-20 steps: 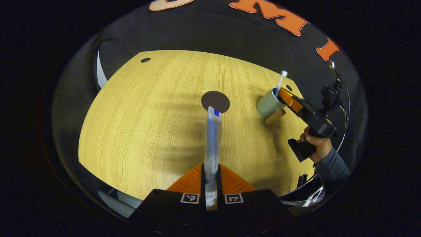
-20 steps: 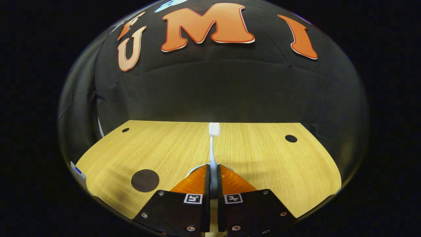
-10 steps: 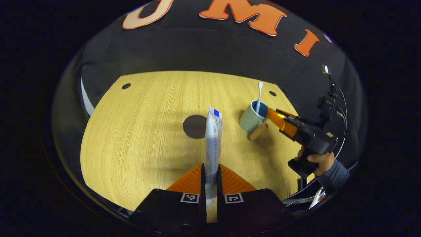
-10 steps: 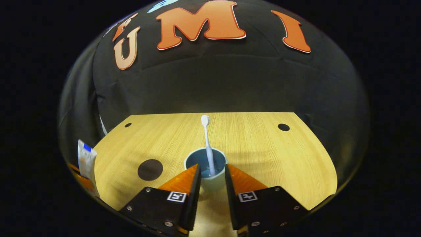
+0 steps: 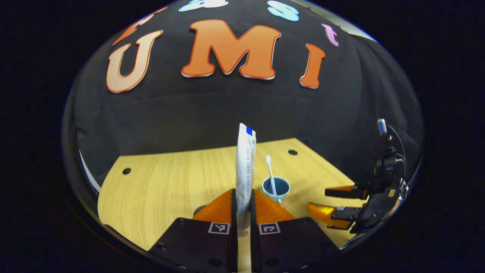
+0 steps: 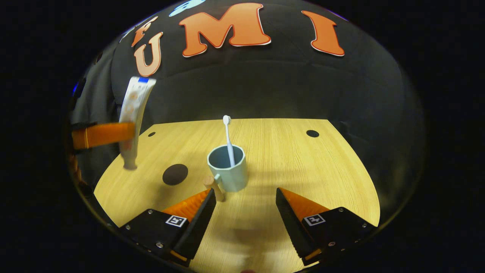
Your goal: Put the toothbrush and toothpaste on the desktop into the cup, then pick up the cup and place it on the coaster on the desktop.
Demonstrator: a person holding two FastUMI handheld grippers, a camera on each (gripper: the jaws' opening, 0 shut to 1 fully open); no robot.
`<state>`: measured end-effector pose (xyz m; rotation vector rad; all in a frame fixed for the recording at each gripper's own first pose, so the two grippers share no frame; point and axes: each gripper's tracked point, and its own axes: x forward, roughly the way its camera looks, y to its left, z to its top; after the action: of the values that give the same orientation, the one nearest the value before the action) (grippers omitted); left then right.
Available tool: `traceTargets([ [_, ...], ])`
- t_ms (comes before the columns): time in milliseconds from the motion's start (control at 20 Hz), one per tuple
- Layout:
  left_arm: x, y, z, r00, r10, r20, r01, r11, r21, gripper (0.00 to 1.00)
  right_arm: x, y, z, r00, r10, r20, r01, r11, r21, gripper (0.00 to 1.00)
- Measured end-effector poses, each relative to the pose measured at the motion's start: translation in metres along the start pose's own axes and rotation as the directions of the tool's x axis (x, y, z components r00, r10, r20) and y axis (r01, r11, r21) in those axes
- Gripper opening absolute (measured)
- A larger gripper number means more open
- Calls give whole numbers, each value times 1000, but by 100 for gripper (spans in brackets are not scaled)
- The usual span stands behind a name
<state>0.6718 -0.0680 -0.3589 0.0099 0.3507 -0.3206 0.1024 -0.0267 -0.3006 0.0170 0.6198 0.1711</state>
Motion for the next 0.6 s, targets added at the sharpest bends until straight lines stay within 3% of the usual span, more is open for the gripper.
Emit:
traceTargets([
  [150, 37, -6, 56, 986, -25, 162, 25, 1000, 2, 13, -12, -9, -14, 999, -20, -30, 21, 1000, 12, 96],
  [300, 41, -20, 101, 960, -37, 278, 39, 999, -3, 13, -22, -13, -20, 999, -30, -44, 31, 999, 24, 96],
  [600, 67, -43, 110, 929, -62, 365, 73, 997, -19, 13, -36, -16, -23, 998, -31, -57, 34, 998, 52, 96],
])
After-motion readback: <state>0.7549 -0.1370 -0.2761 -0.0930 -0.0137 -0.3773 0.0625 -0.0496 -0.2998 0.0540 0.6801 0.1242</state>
